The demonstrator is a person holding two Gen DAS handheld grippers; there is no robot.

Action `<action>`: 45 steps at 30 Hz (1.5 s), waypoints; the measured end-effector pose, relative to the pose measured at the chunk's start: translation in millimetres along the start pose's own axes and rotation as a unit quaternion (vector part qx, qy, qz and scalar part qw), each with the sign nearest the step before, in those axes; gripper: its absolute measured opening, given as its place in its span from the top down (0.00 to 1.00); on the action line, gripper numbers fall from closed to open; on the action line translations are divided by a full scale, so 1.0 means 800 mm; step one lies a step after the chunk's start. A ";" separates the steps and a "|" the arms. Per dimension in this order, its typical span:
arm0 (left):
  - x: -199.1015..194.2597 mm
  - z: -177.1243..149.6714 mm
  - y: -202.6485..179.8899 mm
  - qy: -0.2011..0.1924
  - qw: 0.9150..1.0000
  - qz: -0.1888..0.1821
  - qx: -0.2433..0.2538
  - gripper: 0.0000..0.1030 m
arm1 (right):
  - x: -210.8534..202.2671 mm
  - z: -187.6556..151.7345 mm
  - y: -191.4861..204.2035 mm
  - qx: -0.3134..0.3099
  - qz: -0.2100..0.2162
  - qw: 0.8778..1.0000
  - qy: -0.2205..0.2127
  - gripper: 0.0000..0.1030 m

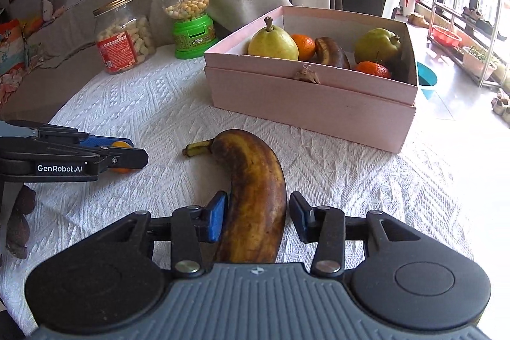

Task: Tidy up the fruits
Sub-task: 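Grasp the brown banana with the right tool while the left tool lifts the orange, then carry the banana into the pink box with the right tool while the left tool carries the orange in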

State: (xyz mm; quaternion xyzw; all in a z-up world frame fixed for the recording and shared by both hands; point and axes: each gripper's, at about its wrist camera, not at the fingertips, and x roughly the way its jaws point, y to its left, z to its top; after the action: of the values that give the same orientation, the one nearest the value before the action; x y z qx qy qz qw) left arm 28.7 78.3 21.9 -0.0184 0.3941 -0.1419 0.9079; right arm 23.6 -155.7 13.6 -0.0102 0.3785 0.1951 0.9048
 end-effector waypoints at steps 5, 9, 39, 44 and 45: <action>-0.012 -0.011 -0.003 0.004 1.000 0.001 0.015 0.68 | 0.007 0.003 0.010 -0.023 -0.019 1.000 -0.005 0.58; -0.020 -0.016 -0.004 0.003 1.000 -0.011 0.010 0.68 | 0.009 0.004 0.021 -0.046 -0.038 0.998 -0.006 0.64; -0.033 0.096 0.024 -0.105 0.987 -0.105 -0.066 0.68 | 0.103 0.229 -0.095 0.103 -0.071 0.991 0.046 0.66; -0.022 0.099 0.013 -0.098 0.987 -0.112 -0.062 0.68 | 0.110 0.216 -0.083 0.073 -0.084 0.992 0.057 0.65; -0.019 0.101 0.009 -0.096 0.987 -0.114 -0.060 0.68 | 0.104 0.215 -0.084 0.070 -0.077 0.993 0.048 0.62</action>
State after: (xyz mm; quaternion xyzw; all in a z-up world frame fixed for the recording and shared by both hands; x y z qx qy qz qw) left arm 79.1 83.0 87.1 -0.1310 0.3080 -0.2185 0.9166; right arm 218.0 -160.7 70.1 0.0149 0.4324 0.0975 0.8963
